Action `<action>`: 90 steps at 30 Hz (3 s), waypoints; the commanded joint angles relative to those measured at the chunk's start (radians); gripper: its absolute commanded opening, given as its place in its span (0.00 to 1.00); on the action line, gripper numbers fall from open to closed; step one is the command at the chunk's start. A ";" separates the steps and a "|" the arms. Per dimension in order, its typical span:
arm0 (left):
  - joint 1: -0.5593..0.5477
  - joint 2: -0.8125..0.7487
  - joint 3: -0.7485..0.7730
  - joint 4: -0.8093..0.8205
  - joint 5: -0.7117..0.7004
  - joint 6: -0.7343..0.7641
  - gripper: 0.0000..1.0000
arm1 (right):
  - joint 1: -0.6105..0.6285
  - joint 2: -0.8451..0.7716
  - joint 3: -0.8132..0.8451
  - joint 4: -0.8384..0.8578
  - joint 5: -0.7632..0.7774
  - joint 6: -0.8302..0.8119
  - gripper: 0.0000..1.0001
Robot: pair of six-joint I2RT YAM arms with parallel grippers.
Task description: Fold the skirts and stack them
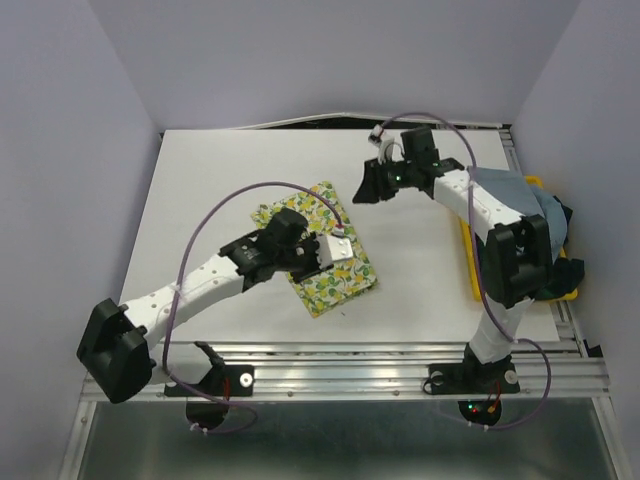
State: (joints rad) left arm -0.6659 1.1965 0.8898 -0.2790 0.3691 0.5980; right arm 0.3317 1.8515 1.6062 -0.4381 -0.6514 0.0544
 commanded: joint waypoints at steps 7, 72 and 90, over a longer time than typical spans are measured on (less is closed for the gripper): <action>-0.378 0.224 0.071 -0.039 -0.301 0.022 0.49 | 0.078 0.083 -0.414 0.070 -0.271 -0.057 0.35; -0.411 0.244 0.130 -0.399 0.036 0.086 0.00 | 0.175 0.460 0.279 0.053 0.047 -0.226 0.75; -0.221 0.253 0.348 -0.531 0.037 0.164 0.00 | 0.262 0.384 -0.072 0.096 0.067 -0.412 0.41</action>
State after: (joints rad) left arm -0.9245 1.4700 1.1713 -0.7547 0.3965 0.7166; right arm 0.5789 2.2395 1.6302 -0.2707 -0.6086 -0.3141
